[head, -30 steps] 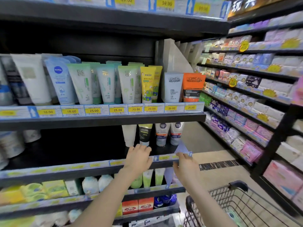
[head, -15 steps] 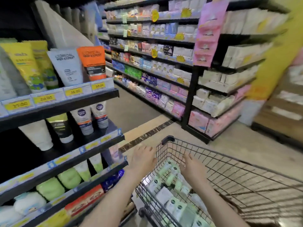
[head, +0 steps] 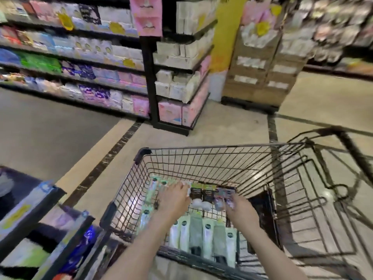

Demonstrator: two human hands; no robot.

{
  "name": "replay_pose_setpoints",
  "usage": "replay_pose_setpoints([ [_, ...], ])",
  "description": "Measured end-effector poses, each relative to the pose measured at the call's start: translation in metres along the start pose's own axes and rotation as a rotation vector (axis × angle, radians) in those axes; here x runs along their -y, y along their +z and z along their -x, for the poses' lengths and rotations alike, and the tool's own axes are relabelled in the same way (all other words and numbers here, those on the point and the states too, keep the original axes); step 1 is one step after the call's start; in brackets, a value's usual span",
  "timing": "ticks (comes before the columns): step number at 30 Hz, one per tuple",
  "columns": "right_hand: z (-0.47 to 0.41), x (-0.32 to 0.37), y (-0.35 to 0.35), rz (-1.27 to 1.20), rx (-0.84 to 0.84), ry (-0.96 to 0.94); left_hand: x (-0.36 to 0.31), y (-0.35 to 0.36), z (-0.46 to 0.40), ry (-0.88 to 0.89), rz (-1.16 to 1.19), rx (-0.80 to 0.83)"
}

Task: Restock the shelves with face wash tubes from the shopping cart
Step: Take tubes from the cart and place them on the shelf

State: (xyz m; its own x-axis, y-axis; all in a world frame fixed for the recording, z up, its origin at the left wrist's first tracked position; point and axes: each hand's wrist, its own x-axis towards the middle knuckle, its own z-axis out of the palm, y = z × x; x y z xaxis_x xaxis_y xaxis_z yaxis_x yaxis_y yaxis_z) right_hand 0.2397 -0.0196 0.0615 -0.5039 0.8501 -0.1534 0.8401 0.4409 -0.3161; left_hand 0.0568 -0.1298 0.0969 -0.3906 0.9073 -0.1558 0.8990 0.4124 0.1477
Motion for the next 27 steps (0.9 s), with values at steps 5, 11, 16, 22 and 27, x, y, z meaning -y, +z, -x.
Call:
replay_pose_setpoints([
  [5,0.005,-0.026,0.019,-0.036,0.109,0.170,-0.015,0.039,-0.017,0.073,0.008,0.127],
  [11,-0.006,-0.043,0.047,-0.070,0.207,0.239,-0.019,0.082,-0.035,0.096,0.025,0.226],
  [16,-0.025,-0.038,0.069,-0.077,0.308,0.217,-0.004,0.100,-0.052,0.043,0.047,0.292],
  [22,-0.052,-0.005,0.101,-0.107,0.414,0.197,0.040,0.110,-0.067,-0.075,0.002,0.352],
  [27,-0.060,0.044,0.144,-0.124,0.510,0.164,0.097,0.122,-0.073,-0.160,-0.019,0.409],
])
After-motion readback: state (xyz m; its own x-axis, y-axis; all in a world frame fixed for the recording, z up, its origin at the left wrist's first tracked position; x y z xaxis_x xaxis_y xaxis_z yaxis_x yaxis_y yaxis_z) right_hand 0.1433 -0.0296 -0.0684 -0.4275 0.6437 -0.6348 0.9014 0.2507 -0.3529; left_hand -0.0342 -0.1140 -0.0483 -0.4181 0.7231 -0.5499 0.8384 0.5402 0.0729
